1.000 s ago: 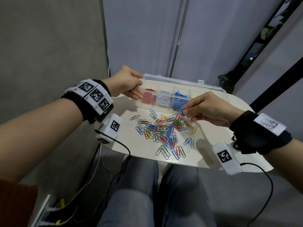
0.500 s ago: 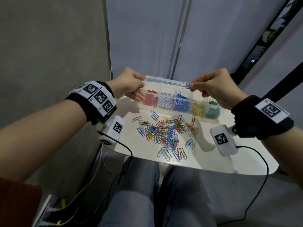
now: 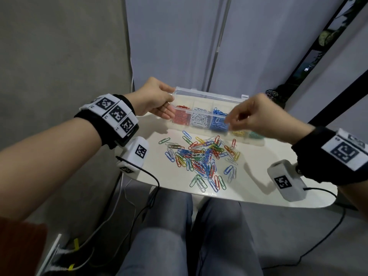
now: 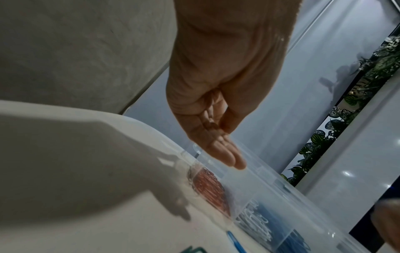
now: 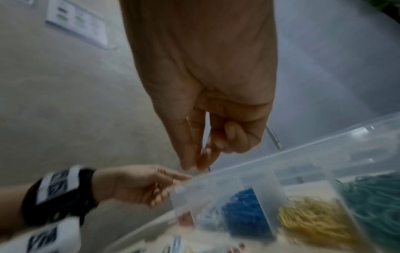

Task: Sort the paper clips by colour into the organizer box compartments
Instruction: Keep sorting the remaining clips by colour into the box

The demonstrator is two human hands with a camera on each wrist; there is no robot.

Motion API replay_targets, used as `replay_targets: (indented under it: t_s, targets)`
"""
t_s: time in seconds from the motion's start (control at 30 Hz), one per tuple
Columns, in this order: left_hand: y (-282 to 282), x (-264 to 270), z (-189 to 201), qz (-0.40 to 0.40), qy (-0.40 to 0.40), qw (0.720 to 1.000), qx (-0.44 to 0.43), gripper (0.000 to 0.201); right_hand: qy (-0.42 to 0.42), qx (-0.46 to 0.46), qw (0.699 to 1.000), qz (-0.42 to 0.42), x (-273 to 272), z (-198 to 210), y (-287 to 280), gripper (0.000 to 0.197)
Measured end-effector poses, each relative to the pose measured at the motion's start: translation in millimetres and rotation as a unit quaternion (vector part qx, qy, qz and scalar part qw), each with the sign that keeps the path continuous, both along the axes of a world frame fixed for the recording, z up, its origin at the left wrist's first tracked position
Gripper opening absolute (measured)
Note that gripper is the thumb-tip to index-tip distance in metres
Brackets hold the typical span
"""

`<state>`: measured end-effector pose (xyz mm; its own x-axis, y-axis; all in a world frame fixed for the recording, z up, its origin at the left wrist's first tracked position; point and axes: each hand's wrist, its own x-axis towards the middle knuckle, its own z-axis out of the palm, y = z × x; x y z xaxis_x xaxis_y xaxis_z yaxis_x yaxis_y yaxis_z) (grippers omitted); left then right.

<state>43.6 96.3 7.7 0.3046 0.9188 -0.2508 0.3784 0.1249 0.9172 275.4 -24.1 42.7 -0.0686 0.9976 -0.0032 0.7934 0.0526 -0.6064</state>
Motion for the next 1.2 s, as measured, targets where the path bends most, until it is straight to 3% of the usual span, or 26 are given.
replay_targets:
  t_s: [0.1,0.33,0.47,0.6,0.7,1.07,1.2]
  targets:
    - [-1.0,-0.1,0.4,-0.001,0.002,1.000,0.002,0.044,-0.111,-0.045,0.991,0.058,-2.4,-20.6,-8.7,0.016]
    - [1.1,0.3,-1.6,0.005,0.002,1.000,0.000,0.044,-0.163,-0.071,0.982,0.060,-11.5,-49.6,-5.0,0.015]
    - [1.2,0.7,-1.6,0.003,0.001,1.000,-0.003,0.044,-0.092,-0.065,0.994,0.012,-11.9,-49.0,0.5,0.004]
    - [1.5,0.1,-1.8,0.003,0.000,1.000,-0.002,0.044,0.055,-0.084,0.994,-0.045,-5.2,-37.7,1.0,0.007]
    - [0.8,0.0,-1.3,0.003,-0.001,1.000,0.000,0.044,0.116,-0.097,0.987,-0.064,-0.9,-32.2,0.0,0.010]
    - [-0.3,-0.5,-0.4,0.001,-0.006,1.000,-0.005,0.046,0.149,0.014,0.979,-0.136,-3.8,-3.2,16.4,0.015]
    - [1.2,-0.9,-1.2,0.000,-0.005,1.000,-0.005,0.045,0.105,0.100,0.970,-0.196,26.3,12.2,25.0,0.011]
